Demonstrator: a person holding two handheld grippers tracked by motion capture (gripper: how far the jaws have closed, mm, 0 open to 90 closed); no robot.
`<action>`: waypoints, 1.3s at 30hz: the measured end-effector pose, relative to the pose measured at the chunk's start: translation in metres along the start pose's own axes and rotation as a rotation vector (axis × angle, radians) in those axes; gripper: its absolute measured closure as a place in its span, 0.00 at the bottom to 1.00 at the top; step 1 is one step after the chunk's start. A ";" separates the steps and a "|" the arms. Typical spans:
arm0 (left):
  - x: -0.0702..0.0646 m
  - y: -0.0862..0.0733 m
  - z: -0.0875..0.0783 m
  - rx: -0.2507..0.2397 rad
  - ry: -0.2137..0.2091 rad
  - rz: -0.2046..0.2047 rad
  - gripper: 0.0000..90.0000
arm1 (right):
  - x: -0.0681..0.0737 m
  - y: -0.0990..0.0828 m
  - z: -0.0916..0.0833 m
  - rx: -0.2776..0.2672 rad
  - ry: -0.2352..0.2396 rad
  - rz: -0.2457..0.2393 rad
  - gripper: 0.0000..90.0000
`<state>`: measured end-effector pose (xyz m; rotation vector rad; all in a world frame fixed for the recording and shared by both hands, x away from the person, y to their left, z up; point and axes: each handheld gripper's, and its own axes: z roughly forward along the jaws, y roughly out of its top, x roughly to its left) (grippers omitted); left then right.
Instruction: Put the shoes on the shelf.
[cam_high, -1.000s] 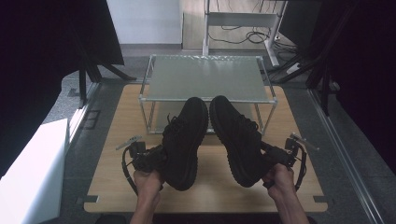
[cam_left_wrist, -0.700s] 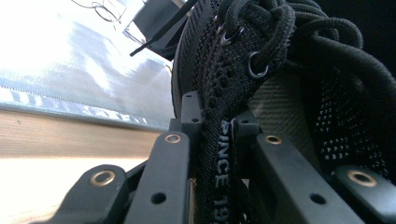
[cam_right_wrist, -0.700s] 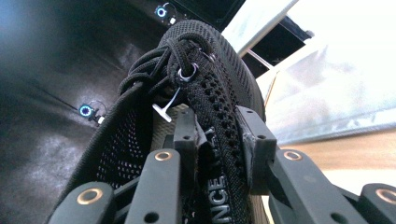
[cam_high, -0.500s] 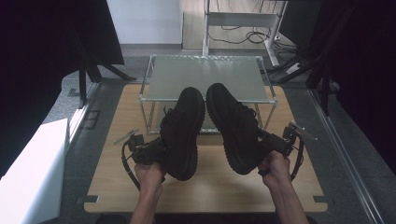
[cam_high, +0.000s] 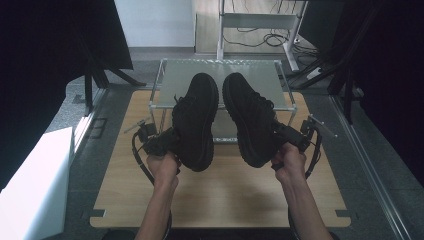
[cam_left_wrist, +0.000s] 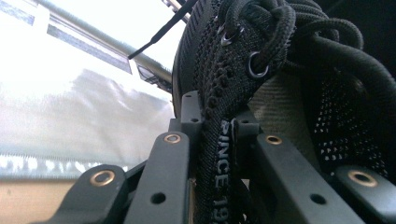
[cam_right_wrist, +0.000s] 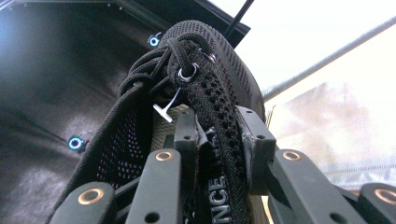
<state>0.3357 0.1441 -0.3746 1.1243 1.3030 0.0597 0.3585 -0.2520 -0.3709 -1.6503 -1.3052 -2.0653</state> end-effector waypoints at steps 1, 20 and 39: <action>-0.001 0.003 0.003 0.000 0.008 -0.002 0.89 | 0.001 0.002 0.003 -0.010 -0.004 0.002 0.81; -0.009 0.063 0.061 0.009 0.095 -0.066 0.89 | -0.006 0.041 0.057 -0.096 -0.081 0.104 0.81; -0.011 0.099 0.109 0.048 0.259 -0.029 0.88 | -0.010 0.070 0.100 -0.143 -0.198 0.080 0.81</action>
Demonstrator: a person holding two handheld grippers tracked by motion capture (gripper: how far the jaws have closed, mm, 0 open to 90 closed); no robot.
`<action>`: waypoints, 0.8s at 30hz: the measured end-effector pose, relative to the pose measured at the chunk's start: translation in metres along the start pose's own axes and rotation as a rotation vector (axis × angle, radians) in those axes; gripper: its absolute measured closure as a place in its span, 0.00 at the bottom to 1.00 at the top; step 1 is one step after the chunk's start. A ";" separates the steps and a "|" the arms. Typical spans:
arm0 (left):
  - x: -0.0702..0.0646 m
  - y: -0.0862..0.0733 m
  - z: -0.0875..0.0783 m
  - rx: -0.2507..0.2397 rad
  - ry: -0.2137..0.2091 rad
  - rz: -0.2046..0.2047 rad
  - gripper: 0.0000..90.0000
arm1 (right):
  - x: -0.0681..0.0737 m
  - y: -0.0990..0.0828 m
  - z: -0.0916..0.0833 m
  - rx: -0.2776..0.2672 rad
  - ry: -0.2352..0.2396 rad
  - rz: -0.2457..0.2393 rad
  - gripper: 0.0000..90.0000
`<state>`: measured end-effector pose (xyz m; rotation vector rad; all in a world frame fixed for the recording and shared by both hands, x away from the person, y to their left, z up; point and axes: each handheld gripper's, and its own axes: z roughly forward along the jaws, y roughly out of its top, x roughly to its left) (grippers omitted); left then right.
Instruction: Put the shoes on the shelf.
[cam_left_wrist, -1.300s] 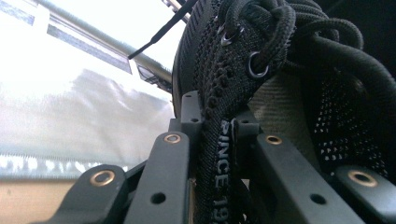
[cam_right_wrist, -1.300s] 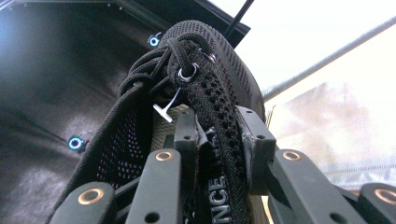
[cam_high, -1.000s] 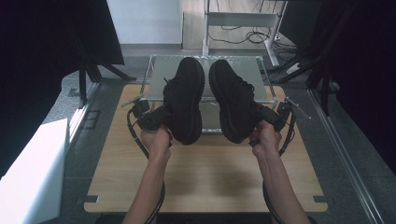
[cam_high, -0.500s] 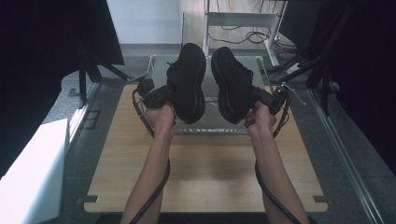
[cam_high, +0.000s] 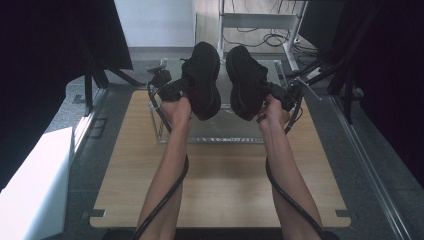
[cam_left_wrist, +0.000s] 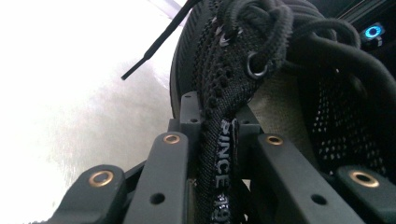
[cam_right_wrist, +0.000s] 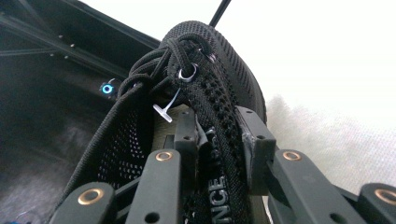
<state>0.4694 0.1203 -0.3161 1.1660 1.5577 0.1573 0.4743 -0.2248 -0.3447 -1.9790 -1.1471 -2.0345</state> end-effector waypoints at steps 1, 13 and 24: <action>-0.001 0.002 0.002 0.000 0.011 0.007 0.88 | 0.001 0.000 0.002 0.002 -0.003 0.007 0.81; -0.013 0.011 0.020 0.028 0.087 0.085 0.85 | 0.014 0.002 0.020 -0.010 -0.080 -0.095 0.79; -0.020 0.006 0.030 0.051 0.063 0.117 0.70 | 0.008 0.003 0.023 0.002 -0.043 -0.074 0.65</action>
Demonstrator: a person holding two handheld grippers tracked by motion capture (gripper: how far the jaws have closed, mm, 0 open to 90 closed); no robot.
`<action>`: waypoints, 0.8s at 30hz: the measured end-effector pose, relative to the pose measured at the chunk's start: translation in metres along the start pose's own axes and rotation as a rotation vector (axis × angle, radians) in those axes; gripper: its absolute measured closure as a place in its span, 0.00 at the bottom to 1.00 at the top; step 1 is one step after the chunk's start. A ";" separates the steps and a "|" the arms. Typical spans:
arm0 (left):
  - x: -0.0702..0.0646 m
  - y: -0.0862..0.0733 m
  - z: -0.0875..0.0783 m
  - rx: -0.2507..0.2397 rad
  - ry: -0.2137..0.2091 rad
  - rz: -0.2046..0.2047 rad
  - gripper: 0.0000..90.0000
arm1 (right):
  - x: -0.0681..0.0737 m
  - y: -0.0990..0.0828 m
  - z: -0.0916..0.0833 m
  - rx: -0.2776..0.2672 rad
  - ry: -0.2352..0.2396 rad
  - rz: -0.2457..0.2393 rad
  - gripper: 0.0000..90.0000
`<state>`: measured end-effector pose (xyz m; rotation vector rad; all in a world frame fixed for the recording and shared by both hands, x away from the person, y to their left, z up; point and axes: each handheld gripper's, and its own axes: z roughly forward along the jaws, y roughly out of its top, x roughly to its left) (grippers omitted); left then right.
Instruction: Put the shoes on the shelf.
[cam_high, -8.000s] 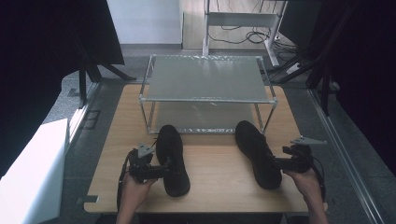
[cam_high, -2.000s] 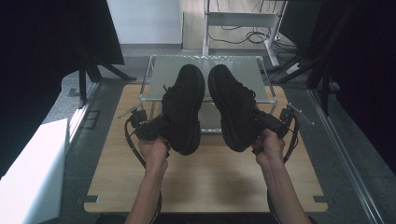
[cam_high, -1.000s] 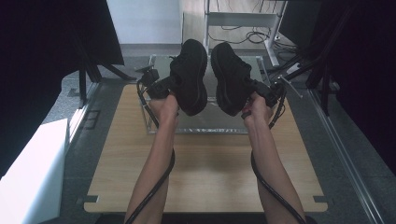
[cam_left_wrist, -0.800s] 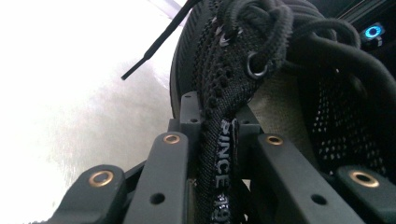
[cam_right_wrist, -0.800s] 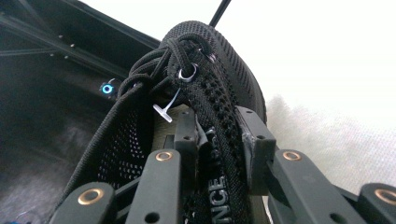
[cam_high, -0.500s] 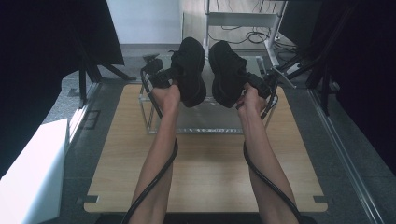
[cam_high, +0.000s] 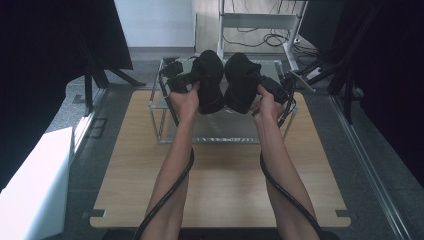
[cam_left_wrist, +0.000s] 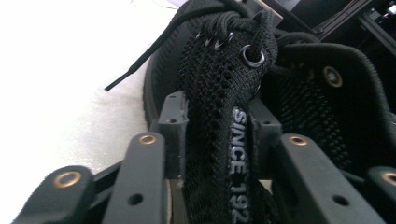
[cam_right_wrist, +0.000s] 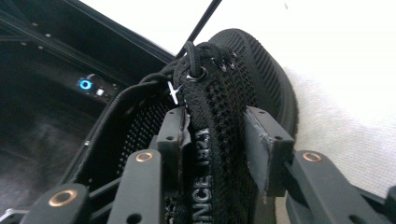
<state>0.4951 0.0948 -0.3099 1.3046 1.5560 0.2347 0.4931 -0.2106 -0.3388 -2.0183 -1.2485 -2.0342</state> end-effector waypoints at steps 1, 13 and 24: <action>0.000 -0.001 0.001 0.009 -0.009 -0.006 0.67 | 0.000 0.000 0.000 0.004 0.011 -0.001 0.64; 0.004 0.001 -0.009 0.016 -0.118 0.013 0.49 | -0.011 0.008 -0.007 0.043 0.089 0.024 0.47; 0.014 -0.009 -0.037 -0.012 -0.231 0.087 0.50 | -0.011 0.007 -0.032 0.095 0.125 -0.143 0.51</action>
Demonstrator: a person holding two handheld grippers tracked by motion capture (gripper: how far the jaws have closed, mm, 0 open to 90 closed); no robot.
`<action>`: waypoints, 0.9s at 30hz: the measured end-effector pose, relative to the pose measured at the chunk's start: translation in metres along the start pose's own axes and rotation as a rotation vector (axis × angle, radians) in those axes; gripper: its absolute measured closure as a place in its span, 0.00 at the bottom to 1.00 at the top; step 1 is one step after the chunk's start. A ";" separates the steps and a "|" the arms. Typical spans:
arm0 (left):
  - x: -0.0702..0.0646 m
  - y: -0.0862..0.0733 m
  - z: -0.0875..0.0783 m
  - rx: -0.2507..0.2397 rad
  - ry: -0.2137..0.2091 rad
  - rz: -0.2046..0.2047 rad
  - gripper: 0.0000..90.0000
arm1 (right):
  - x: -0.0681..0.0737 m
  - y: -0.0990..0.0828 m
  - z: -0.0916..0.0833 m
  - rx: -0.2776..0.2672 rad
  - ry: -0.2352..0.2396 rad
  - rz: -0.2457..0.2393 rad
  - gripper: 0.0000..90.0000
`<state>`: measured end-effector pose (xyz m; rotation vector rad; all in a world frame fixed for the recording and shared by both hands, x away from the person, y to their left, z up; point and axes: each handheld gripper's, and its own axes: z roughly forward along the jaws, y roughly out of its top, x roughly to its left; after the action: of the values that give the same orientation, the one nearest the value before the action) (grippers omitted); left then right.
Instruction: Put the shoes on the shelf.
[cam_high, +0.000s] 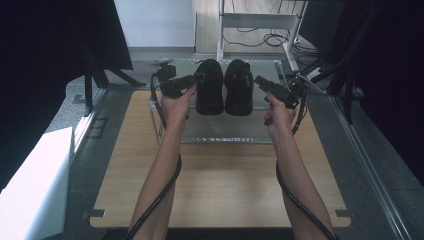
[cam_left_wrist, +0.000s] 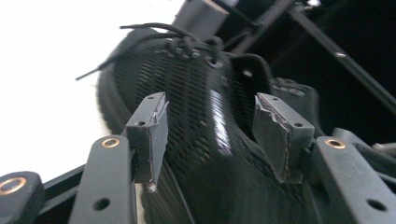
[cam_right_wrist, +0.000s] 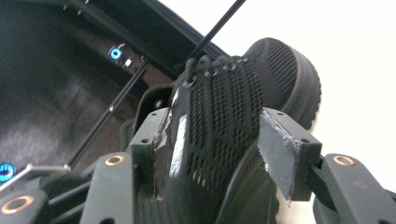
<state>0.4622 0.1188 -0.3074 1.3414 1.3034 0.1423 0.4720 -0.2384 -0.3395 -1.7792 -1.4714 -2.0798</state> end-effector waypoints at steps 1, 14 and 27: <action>0.000 -0.002 -0.003 -0.004 -0.015 0.007 0.51 | 0.001 -0.001 -0.003 0.005 0.007 -0.010 0.52; 0.009 -0.049 -0.049 -0.055 -0.124 0.064 0.67 | 0.004 -0.032 -0.044 0.060 0.087 -0.158 0.68; 0.002 -0.109 -0.056 0.011 -0.166 0.171 0.91 | 0.001 -0.086 -0.055 0.136 0.160 -0.239 0.94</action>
<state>0.3592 0.1192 -0.3739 1.4421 1.0516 0.1389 0.3816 -0.2265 -0.3864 -1.4150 -1.8047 -2.1059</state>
